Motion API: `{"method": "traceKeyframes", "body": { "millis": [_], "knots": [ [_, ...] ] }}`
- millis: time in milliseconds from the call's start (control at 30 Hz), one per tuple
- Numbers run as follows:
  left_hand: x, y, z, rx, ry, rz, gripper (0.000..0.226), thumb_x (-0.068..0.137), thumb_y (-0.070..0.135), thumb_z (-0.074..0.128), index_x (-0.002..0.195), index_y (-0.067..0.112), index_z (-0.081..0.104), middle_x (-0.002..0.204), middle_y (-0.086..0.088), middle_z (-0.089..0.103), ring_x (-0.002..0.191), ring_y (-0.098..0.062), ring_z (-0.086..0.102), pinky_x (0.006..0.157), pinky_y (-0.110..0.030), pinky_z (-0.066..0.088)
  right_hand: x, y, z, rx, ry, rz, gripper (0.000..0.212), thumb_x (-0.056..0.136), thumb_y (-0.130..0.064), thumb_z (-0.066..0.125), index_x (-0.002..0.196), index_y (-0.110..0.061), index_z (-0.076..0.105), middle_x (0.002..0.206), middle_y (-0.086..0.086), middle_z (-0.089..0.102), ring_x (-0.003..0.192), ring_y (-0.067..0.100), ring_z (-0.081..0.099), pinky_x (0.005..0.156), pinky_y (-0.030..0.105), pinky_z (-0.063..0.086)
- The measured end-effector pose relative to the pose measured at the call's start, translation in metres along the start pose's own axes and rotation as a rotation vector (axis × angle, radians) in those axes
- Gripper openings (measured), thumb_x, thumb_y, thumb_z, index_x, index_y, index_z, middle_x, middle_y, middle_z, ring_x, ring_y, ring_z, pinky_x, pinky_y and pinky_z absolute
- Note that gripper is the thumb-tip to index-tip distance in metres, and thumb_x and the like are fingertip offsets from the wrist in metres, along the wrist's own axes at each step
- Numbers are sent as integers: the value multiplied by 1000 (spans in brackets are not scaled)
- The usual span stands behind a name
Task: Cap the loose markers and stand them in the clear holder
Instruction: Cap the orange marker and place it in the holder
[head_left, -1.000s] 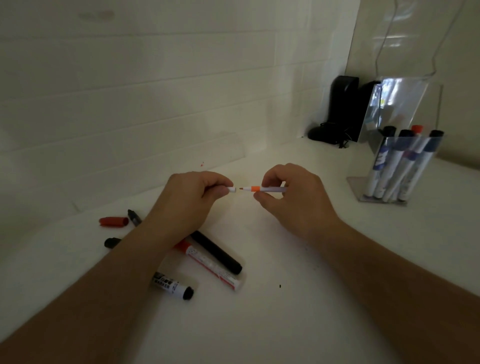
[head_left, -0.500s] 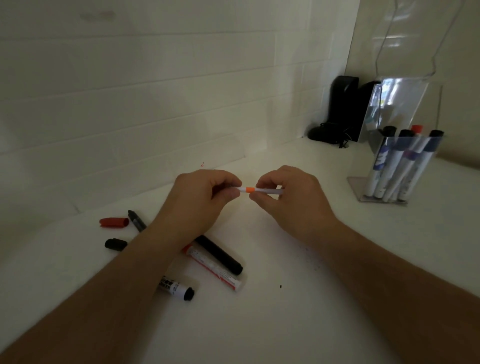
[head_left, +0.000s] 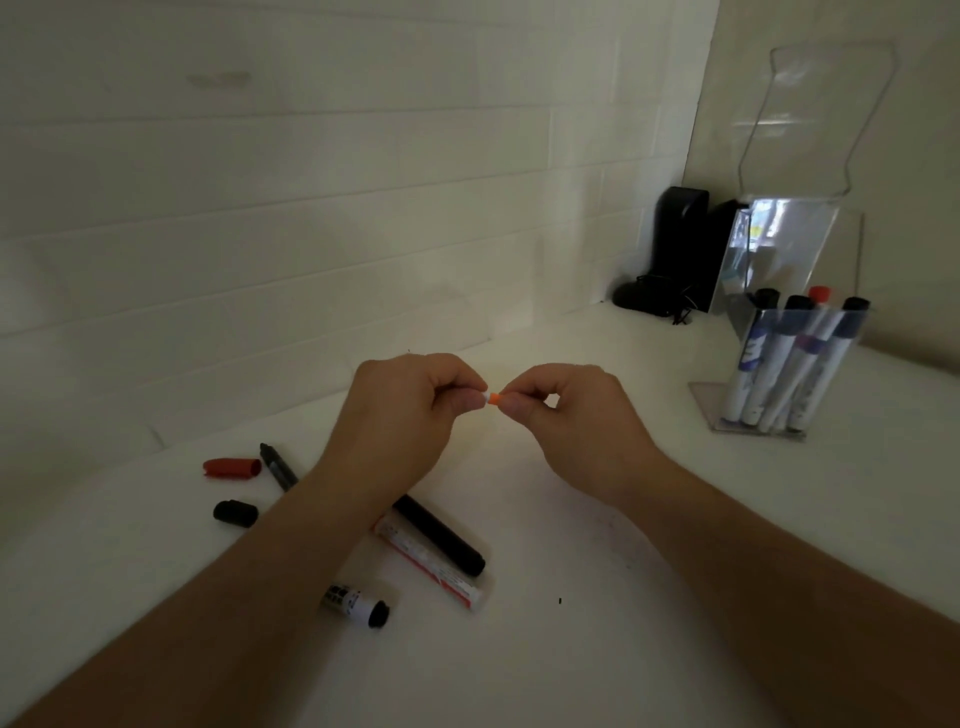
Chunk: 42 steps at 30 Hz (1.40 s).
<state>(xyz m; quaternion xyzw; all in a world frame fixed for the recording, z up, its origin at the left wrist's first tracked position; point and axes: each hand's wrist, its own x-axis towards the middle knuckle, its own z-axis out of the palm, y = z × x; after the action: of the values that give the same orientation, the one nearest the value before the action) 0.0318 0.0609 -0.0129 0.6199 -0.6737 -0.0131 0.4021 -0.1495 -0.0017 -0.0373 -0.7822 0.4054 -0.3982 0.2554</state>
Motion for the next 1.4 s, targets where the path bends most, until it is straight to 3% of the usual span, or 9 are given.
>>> {"method": "traceKeyframes", "body": {
  "millis": [233,333,433,567,667,833,1000,1133,1400],
  "knots": [
    [-4,16,1,-22,42,68,5,85,34,77,90,35,78,78,19,73,79,-1,66,76,-19,51,2,-14,-29,-125,-157,-78,21,100,-33,60,113,-44,73,106,-18,73,99,4,64,92,32,51],
    [1,37,0,-163,48,46,9,80,37,82,83,32,75,74,20,72,77,1,68,69,-10,49,3,-24,-64,-461,-176,-169,19,100,-40,56,114,-49,65,97,-17,70,97,11,59,91,44,48],
    [14,67,2,-282,38,80,5,86,31,77,89,33,75,77,18,74,77,3,69,73,-8,47,-1,-41,-117,-602,-145,-293,18,102,-31,53,98,-48,59,78,-15,60,82,5,48,72,32,40],
    [31,111,22,-424,47,123,13,94,27,67,100,36,72,89,21,73,86,3,68,79,-12,51,-2,-51,-190,-265,280,-242,10,102,-23,56,102,-31,62,88,-11,65,73,3,62,59,18,48],
    [36,138,50,-392,-80,113,23,95,27,65,116,36,69,105,23,67,94,6,62,77,-6,47,4,-30,-225,-128,501,-145,7,100,-23,60,103,-30,63,93,-5,68,77,13,66,66,27,57],
    [39,155,103,-247,-360,94,63,94,35,62,149,43,34,152,9,35,133,-14,45,108,-36,45,8,20,-229,-271,443,28,8,101,-21,60,108,-24,60,92,-5,66,73,6,62,53,11,46],
    [39,163,127,-192,-395,107,76,97,31,61,154,48,14,161,7,20,140,-19,39,112,-38,40,13,49,-215,-509,294,16,34,102,-18,55,133,-29,46,96,-2,66,65,6,61,50,15,44],
    [42,156,131,-191,-367,131,74,96,30,61,154,47,19,160,9,27,141,-16,39,113,-44,41,15,66,-216,-641,221,15,29,104,-16,39,116,-26,63,93,5,71,80,25,63,72,42,58],
    [48,86,50,-44,-280,183,22,91,34,67,110,46,70,117,17,65,95,2,61,91,-24,51,-1,55,-187,-663,549,-144,27,97,-27,49,119,-22,65,112,8,58,101,29,52,86,33,34]
  ]
}}
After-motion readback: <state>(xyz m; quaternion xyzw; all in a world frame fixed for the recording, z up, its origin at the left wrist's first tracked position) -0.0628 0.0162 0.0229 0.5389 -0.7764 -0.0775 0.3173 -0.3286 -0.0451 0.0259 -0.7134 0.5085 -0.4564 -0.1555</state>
